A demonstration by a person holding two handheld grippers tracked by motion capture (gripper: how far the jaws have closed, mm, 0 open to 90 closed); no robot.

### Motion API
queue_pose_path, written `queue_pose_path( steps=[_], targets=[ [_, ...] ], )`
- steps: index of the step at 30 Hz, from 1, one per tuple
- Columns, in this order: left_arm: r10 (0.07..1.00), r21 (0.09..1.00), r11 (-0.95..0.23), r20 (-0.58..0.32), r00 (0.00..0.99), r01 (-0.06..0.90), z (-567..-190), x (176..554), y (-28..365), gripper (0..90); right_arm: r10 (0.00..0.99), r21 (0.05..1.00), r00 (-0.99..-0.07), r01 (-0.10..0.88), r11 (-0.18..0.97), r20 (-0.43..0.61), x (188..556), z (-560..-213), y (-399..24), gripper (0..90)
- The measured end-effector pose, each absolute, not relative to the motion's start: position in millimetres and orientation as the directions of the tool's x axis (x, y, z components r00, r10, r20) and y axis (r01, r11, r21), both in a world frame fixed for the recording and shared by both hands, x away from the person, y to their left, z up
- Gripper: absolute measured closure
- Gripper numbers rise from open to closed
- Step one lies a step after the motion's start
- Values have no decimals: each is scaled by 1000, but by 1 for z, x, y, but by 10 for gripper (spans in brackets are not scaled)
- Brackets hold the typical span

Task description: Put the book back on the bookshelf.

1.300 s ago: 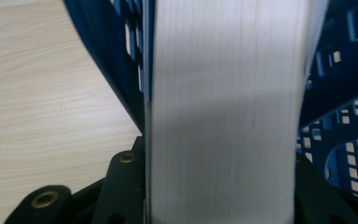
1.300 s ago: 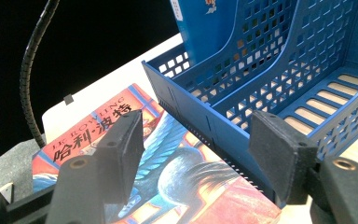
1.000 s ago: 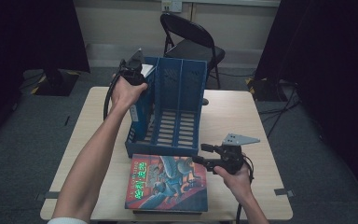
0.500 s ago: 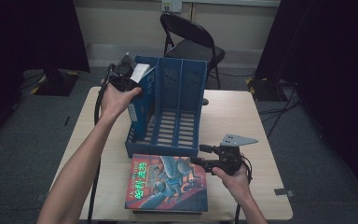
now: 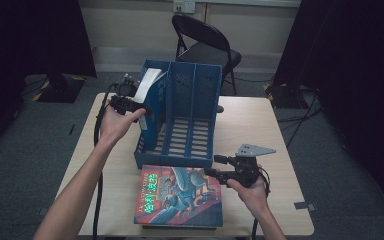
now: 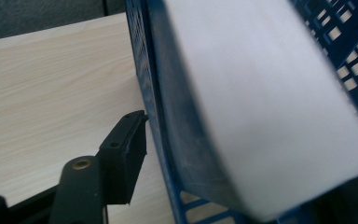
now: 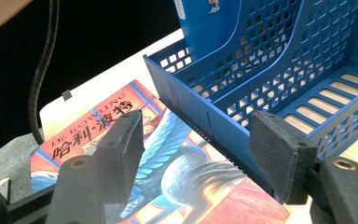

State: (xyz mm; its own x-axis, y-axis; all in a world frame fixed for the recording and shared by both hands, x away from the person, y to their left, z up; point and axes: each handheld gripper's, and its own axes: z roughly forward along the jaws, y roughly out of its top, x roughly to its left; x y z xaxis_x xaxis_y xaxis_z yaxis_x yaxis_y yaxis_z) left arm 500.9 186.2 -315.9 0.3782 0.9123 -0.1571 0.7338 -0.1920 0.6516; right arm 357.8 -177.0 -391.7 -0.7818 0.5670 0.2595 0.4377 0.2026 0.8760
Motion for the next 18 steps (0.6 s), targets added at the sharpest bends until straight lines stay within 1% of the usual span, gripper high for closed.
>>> queue_pose_path(
  steps=[1,3,8,11,13,15,18],
  targets=[
    [910,659,-193,-157,384,727,-318,499,186,375,567,875,-783,436,208,255,358,-392,-176,352],
    [907,681,-216,-126,402,699,-324,494,186,380,566,876,-784,436,207,257,357,-391,-176,352],
    [883,704,-220,-151,445,676,-338,486,196,390,567,875,-782,438,204,258,358,-392,-176,352],
    [877,711,-213,-163,451,671,-346,482,199,395,566,874,-783,439,209,258,358,-392,-175,352],
    [878,706,-241,-134,460,666,-350,480,198,407,565,874,-784,438,209,257,358,-393,-174,352],
    [877,723,-241,-123,464,648,-356,475,198,408,565,875,-784,437,209,257,357,-392,-174,352],
    [877,714,-262,-104,468,649,-367,470,197,410,567,874,-782,438,208,257,358,-393,-174,352]
  ],
)
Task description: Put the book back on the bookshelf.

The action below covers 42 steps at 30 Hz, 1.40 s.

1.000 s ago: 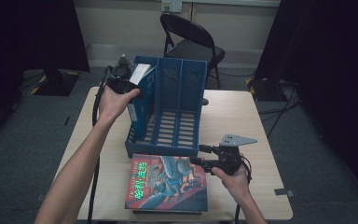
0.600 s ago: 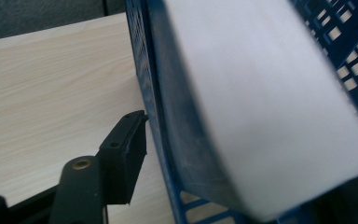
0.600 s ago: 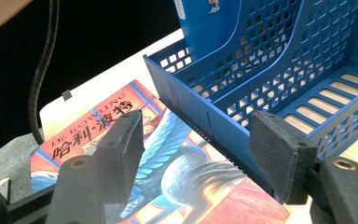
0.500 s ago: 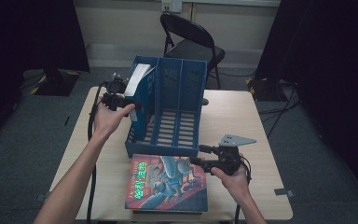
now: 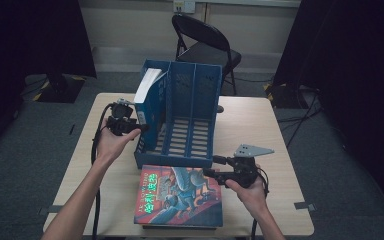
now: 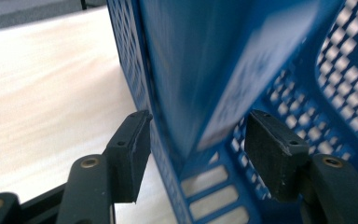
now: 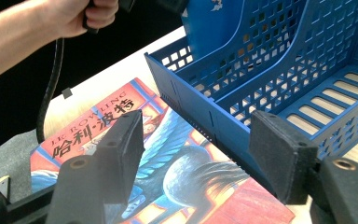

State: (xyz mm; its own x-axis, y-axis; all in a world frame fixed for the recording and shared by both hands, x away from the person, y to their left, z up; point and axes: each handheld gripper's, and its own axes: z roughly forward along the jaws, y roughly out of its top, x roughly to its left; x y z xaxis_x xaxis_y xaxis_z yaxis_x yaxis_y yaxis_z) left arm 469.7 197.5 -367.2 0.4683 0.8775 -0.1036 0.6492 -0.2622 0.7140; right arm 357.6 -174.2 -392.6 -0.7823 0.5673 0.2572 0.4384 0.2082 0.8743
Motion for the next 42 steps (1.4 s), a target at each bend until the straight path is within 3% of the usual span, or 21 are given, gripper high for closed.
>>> queue_pose_path(
  steps=[4,10,17,23,29,38,42],
  targets=[
    [875,716,-244,-128,466,654,-373,462,204,419,569,871,-781,443,215,257,359,-395,-174,353],
    [849,719,-246,-164,503,650,-377,448,213,516,580,863,-773,453,223,256,360,-399,-177,394],
    [821,755,-218,-201,534,619,-372,424,223,453,597,840,-769,466,279,229,356,-411,-180,416],
    [811,760,-231,-195,552,608,-377,400,229,505,635,818,-744,488,303,208,357,-424,-187,429],
    [807,756,-238,-196,557,610,-392,377,230,472,669,820,-717,494,291,194,365,-433,-187,510],
    [771,738,-268,-222,597,620,-410,345,218,467,687,806,-699,515,293,197,371,-440,-186,498],
    [755,728,-288,-226,615,622,-418,337,211,484,684,811,-706,502,300,184,370,-441,-183,544]
  ],
)
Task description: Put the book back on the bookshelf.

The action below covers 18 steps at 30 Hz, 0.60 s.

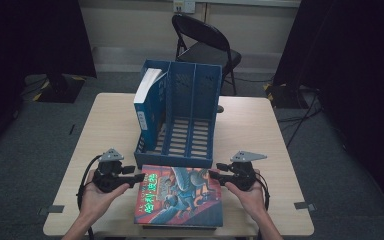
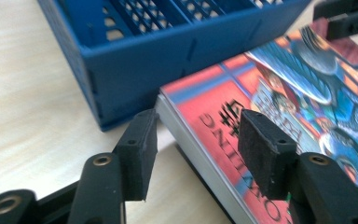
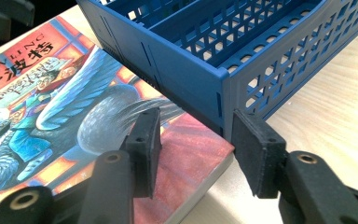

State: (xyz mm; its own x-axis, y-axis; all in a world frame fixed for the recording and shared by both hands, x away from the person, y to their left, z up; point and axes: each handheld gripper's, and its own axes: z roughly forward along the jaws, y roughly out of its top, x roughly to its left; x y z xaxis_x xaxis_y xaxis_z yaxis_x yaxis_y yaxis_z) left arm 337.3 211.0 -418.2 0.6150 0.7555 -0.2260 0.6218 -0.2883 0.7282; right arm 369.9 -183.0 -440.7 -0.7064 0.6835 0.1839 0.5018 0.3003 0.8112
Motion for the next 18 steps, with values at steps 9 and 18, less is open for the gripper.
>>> queue_pose_path(
  steps=[9,18],
  targets=[
    [747,731,-319,-199,635,604,-428,335,201,612,695,821,-703,483,306,154,367,-439,-186,630],
    [751,739,-277,-231,618,614,-431,336,200,640,688,815,-706,492,306,168,359,-435,-193,706]
  ],
)
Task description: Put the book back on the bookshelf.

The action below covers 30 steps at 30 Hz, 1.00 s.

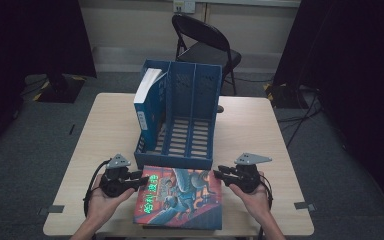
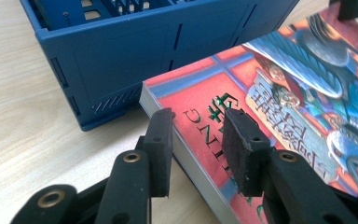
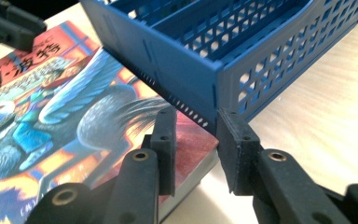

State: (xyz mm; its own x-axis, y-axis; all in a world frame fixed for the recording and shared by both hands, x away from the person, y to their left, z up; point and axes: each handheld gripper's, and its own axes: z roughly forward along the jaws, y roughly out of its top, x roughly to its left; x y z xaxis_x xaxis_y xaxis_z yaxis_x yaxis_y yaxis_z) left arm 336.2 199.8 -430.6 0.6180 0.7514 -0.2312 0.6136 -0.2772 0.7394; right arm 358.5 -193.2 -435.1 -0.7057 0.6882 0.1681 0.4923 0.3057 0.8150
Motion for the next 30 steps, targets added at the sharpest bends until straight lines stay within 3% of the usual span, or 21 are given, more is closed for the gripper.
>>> queue_pose_path(
  steps=[9,15,21,30],
  targets=[
    [727,743,-272,-258,637,612,-433,344,196,658,663,803,-728,495,332,175,338,-435,-204,715],
    [714,765,-271,-248,655,584,-437,348,192,635,638,805,-738,507,309,220,332,-435,-212,657],
    [708,747,-289,-254,658,599,-436,338,192,562,615,820,-761,477,315,206,346,-432,-190,623],
    [694,737,-244,-321,644,631,-440,333,199,598,590,794,-783,480,374,195,348,-438,-168,664]
  ],
)
